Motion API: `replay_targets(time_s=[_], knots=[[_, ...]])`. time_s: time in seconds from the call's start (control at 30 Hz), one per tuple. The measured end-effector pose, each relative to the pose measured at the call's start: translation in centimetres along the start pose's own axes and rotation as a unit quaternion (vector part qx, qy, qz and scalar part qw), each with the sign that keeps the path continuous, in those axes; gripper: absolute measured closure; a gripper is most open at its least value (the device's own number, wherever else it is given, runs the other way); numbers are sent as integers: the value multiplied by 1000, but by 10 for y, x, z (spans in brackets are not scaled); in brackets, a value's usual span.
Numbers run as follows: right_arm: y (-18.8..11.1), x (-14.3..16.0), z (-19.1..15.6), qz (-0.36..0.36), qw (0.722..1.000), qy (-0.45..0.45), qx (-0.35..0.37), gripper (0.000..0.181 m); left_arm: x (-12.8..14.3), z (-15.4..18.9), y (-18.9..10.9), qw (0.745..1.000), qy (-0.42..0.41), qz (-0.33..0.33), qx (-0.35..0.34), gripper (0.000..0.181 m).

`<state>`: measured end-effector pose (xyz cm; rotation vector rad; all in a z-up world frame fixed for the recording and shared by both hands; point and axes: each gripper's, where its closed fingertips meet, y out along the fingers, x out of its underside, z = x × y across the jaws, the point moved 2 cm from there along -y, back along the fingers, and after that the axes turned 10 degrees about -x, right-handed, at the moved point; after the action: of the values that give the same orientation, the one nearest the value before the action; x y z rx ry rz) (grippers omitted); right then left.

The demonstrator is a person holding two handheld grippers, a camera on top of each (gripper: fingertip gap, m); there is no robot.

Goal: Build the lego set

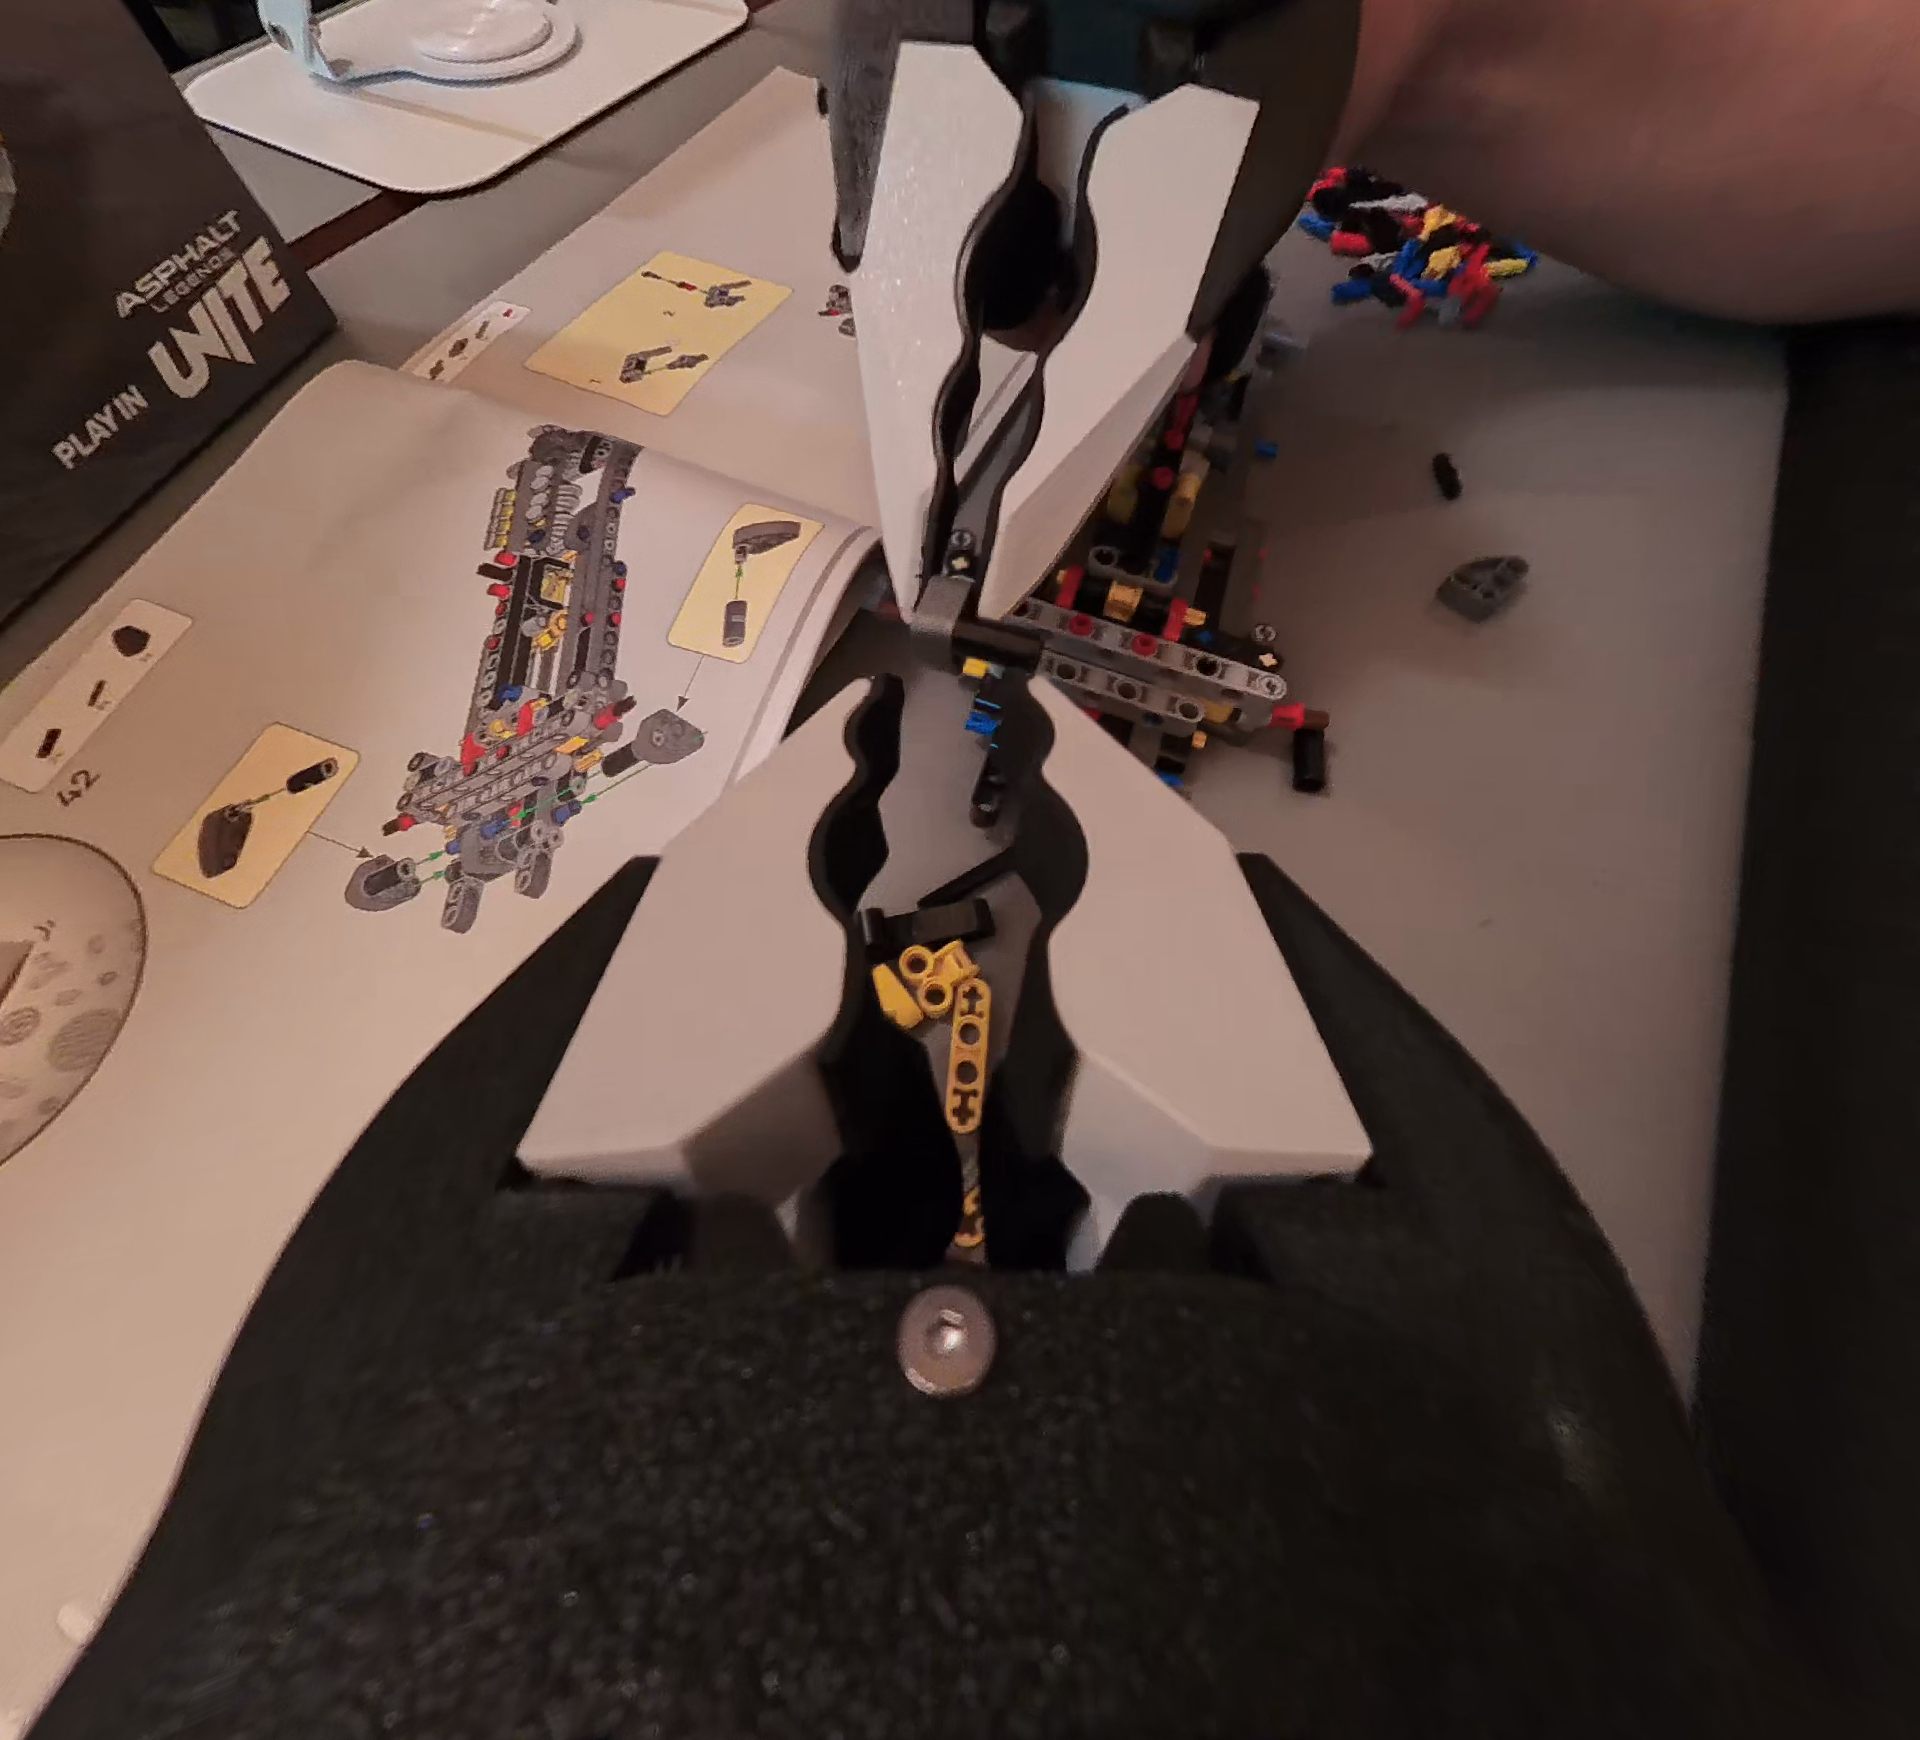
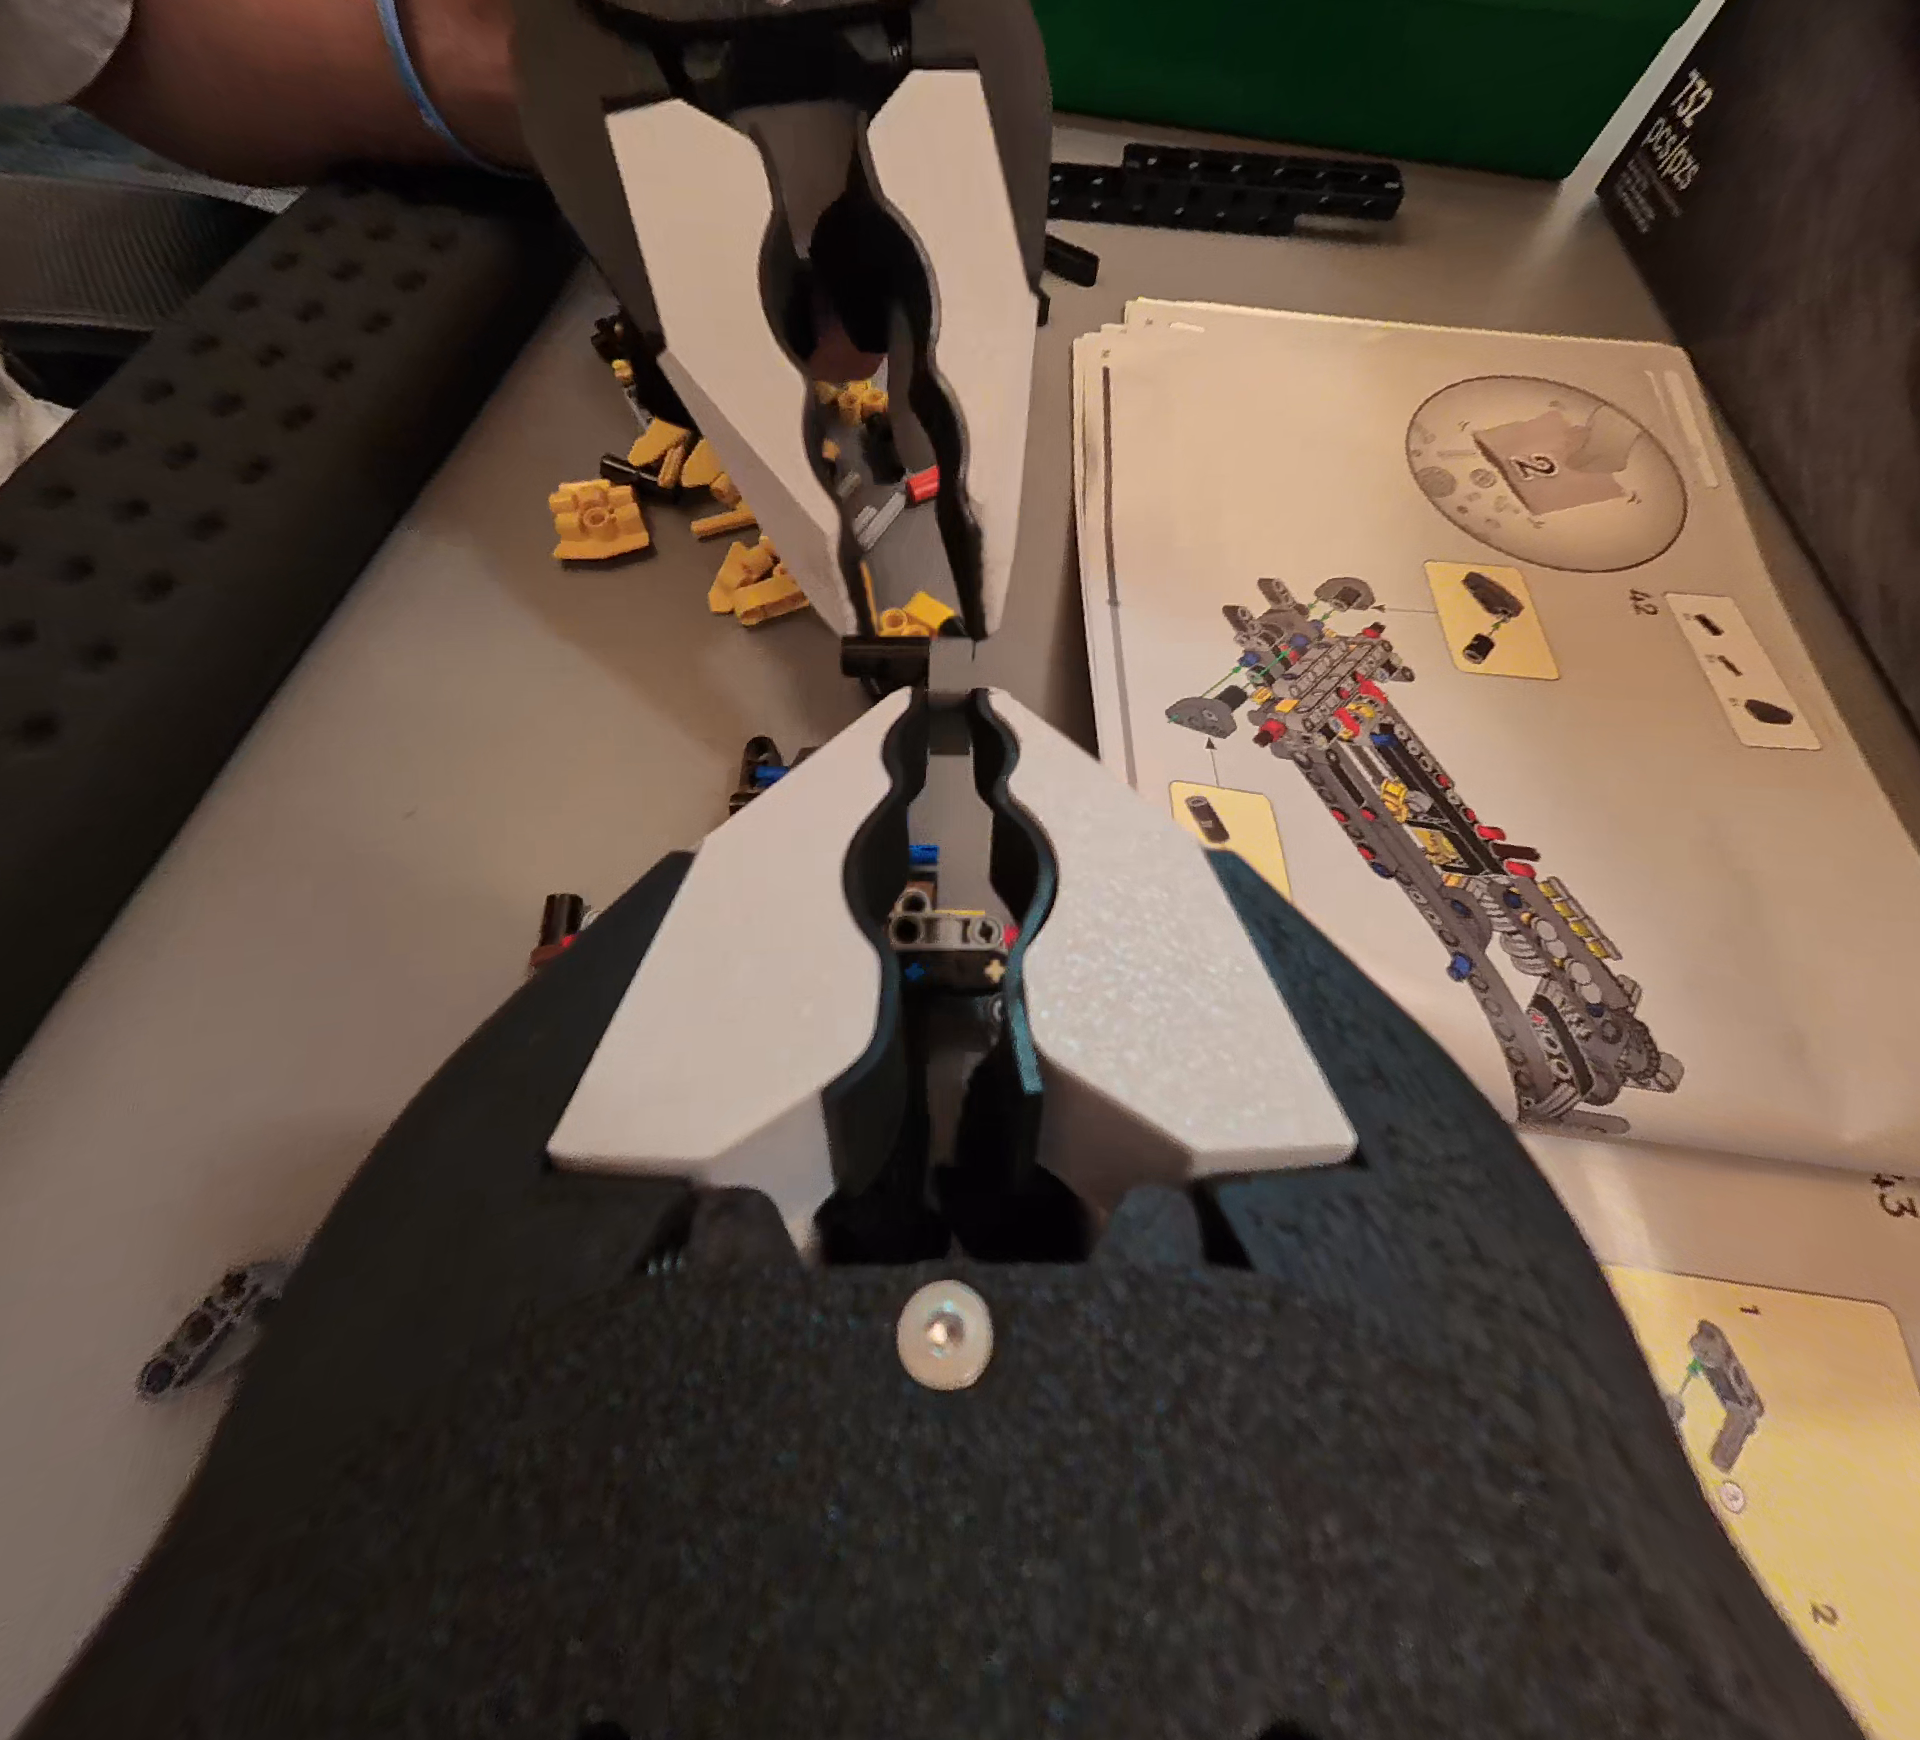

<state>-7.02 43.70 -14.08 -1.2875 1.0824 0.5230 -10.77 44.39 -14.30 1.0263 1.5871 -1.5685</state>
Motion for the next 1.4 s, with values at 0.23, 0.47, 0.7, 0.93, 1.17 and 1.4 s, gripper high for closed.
replay_targets(time_s=[0.23, 0.47, 0.7, 0.93, 1.17, 1.4], knots=[[4, 1, 0, 7, 1000, 10, -9, 174, 3, 3, 1, 999, 31, -1, -7, 157], [7, 2, 1, 5, 1000, 9, -12, 175, 13, 8, 4, 999, 37, -29, 9, 144], [12, -3, -7, 11, 999, 3, -32, 175, 9, 11, 2, 999, 37, -15, 20, 159], [16, 5, -12, -5, 999, 11, -53, 175, 15, 14, 3, 997, 65, -27, 22, 159], [5, 3, -6, 3, 999, 23, -38, 168, 15, 6, 0, 998, 54, -30, 12, 160], [-2, 8, 1, -6, 999, 27, -19, 168, 24, -1, 2, 997, 63, -54, -4, 160]])
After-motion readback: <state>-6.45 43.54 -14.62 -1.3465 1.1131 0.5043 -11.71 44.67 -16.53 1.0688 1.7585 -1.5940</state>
